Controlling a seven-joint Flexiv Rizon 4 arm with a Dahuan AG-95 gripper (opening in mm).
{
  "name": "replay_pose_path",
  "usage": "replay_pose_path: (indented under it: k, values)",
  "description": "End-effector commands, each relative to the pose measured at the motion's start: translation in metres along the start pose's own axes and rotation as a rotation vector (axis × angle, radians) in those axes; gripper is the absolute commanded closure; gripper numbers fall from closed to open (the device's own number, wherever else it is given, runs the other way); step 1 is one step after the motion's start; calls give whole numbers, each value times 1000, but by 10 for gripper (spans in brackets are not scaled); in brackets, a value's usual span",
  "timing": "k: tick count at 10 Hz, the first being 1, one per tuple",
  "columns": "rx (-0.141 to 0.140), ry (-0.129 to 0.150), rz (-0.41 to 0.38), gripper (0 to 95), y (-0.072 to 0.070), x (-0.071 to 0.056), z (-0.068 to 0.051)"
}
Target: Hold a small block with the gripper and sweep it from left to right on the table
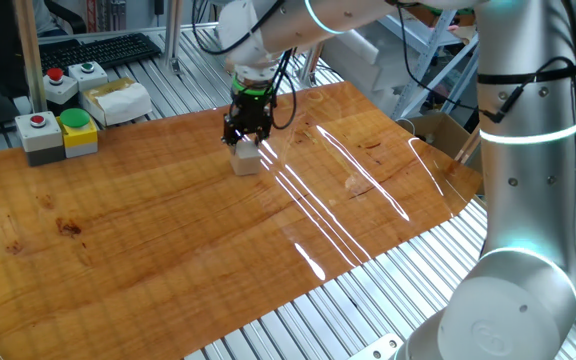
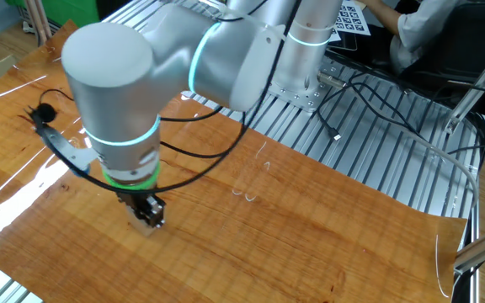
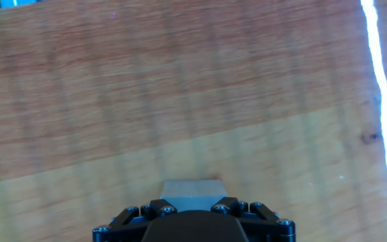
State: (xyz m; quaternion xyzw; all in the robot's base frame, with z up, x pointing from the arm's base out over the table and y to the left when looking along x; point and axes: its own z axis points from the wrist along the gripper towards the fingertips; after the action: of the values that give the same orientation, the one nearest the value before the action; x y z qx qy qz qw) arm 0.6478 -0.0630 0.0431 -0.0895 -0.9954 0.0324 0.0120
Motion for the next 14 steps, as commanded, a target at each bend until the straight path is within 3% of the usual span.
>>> replay_pose_path:
  k: [1, 3, 6, 14]
  values:
    - [-23, -24, -8, 950, -1, -1, -2]
    - [-20, -62, -28, 950, -1, -1, -2]
    - [-26, -84, -39, 950, -1, -1, -2]
    - [-26, -70, -177, 950, -1, -1, -2]
